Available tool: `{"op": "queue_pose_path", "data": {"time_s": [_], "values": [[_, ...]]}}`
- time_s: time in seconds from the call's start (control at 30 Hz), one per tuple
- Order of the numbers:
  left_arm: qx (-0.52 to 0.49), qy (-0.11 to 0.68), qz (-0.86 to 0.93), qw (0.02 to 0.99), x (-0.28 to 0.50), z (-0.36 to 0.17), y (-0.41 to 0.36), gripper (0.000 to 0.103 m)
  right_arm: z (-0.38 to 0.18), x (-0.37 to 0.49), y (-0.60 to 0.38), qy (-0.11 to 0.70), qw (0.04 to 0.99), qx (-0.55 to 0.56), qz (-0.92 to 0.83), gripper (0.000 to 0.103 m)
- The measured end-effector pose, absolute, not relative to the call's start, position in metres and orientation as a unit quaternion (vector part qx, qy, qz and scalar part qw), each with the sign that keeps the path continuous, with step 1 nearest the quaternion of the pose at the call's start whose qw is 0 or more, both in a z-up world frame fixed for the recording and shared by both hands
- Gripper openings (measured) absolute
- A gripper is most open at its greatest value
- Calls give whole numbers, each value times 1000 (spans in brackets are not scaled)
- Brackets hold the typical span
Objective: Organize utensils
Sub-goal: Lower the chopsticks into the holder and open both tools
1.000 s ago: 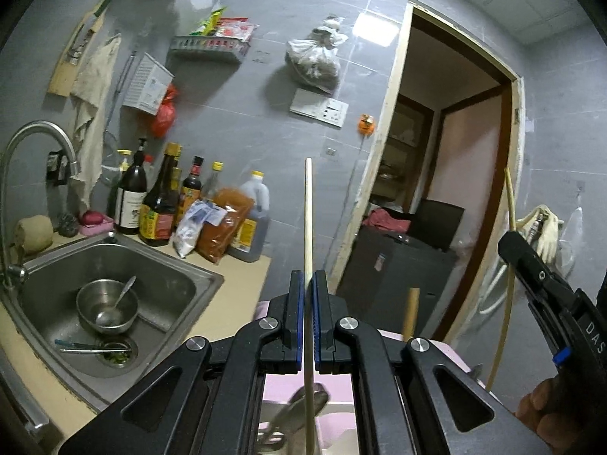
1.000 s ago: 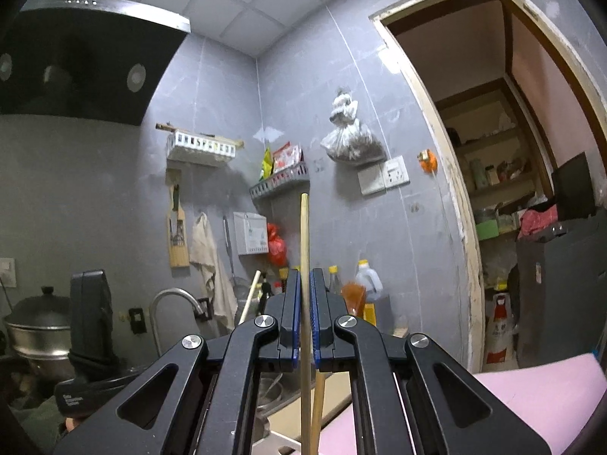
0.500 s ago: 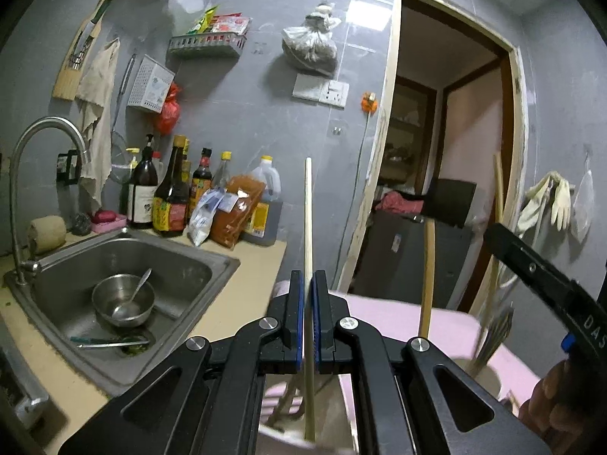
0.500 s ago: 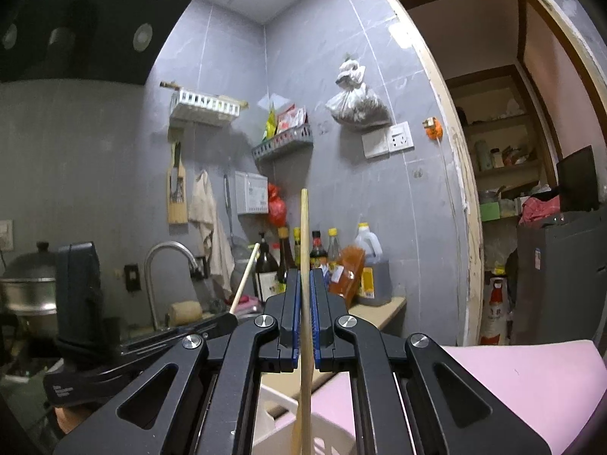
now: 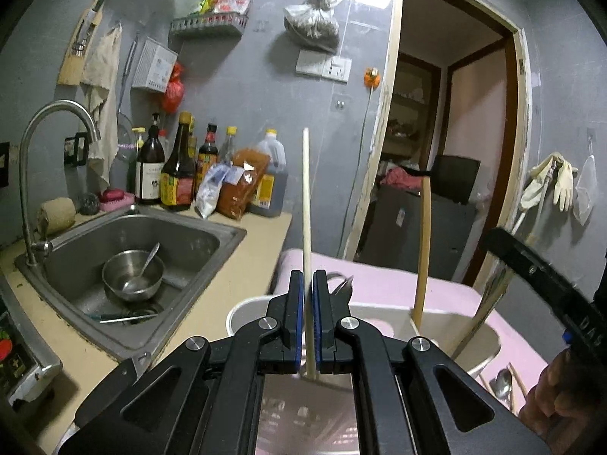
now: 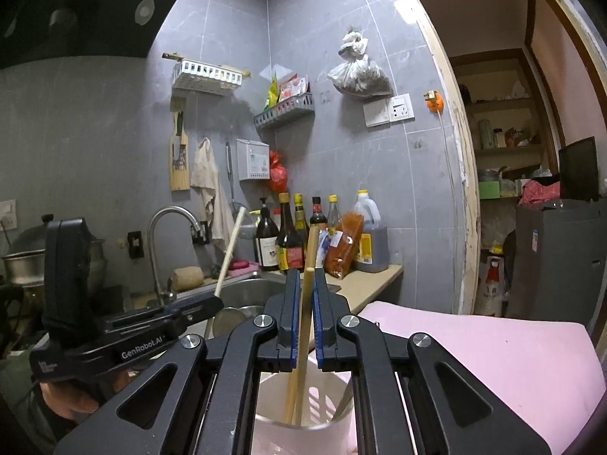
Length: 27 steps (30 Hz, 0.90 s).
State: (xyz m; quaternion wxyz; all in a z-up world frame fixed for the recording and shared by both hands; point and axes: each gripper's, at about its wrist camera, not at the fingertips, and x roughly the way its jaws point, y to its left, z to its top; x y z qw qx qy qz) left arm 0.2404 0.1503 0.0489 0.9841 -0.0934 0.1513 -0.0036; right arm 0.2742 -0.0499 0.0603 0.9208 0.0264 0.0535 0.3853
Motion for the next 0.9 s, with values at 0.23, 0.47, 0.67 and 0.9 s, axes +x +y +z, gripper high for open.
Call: {"op": "queue_pose_path", "data": {"time_s": [0.23, 0.47, 0.67, 0.9], "values": [[-88, 160, -7, 983, 239, 44, 146, 3, 61, 270, -56, 51, 922, 25, 383, 8], [-97, 162, -12, 982, 238, 47, 147, 3, 61, 267, -62, 50, 923, 28, 380, 12], [-101, 155, -18, 983, 234, 53, 145, 17, 64, 262, -69, 39, 927, 29, 371, 18], [-100, 147, -24, 984, 230, 61, 138, 23, 73, 255, -79, 24, 932, 31, 359, 20]]}}
